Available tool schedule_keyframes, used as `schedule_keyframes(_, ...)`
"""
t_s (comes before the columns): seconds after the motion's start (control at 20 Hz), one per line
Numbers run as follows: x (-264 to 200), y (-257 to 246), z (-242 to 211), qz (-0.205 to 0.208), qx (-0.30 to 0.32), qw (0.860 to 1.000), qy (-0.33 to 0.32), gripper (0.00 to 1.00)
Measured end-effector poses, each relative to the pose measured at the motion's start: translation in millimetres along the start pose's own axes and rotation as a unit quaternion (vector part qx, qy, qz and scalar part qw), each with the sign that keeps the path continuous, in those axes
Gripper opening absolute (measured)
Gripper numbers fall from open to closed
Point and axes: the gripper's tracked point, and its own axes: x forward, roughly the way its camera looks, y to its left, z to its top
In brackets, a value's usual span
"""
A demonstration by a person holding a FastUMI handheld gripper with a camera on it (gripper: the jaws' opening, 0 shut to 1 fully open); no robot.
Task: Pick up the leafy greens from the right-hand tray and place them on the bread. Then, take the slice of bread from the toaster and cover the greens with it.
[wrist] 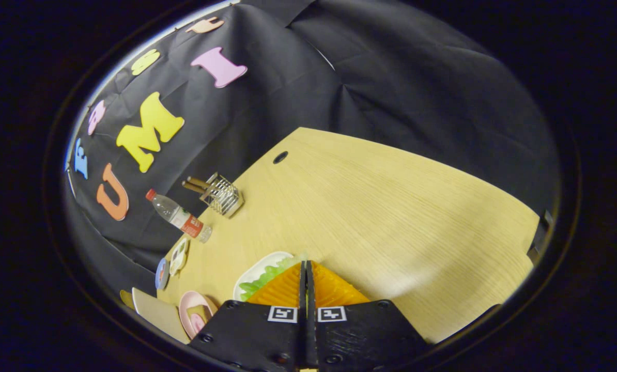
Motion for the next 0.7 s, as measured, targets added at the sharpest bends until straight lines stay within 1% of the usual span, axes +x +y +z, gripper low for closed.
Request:
schedule_keyframes(0.3, -39.3, 44.0, 17.0, 0.042, -0.018, 0.998, -0.040, 0.00)
schedule_keyframes(0.45, -57.2, 71.5, 20.9, 0.061, -0.014, 0.997, -0.051, 0.00)
schedule_keyframes(0.7, -84.8, 119.8, 11.4, 0.091, -0.032, 0.993, -0.064, 0.00)
